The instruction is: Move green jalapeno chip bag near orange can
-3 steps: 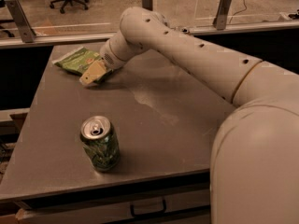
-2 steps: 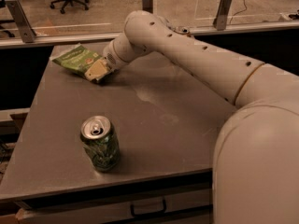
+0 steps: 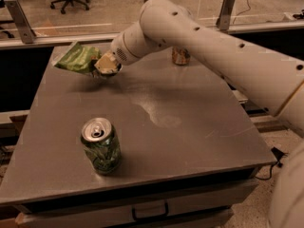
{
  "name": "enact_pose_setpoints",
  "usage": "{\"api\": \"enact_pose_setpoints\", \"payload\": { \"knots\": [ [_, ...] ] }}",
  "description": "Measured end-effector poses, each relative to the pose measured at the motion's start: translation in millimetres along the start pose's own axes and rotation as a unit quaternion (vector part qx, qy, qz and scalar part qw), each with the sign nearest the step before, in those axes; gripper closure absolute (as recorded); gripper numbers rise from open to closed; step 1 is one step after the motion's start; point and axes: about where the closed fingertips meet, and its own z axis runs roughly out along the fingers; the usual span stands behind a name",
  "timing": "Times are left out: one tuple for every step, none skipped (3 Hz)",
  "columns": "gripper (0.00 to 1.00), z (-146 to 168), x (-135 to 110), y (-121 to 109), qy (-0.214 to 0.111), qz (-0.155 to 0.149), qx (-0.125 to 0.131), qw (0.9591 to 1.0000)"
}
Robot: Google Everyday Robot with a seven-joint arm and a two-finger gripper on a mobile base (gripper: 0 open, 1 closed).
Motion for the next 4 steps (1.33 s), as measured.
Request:
{"api": "enact_pose_setpoints", "payload": {
  "knots": [
    [1.00, -61, 10, 4, 0.021, -0.025, 0.033, 0.9989],
    [1.00, -113, 38, 3, 0.068, -0.034, 0.068, 0.9948],
    [1.00, -158, 85, -11, 0.127, -0.024, 0.103, 0.9862],
    [1.00, -190, 134, -31, 0.174, -0.003, 0.133, 0.9756]
  ]
}}
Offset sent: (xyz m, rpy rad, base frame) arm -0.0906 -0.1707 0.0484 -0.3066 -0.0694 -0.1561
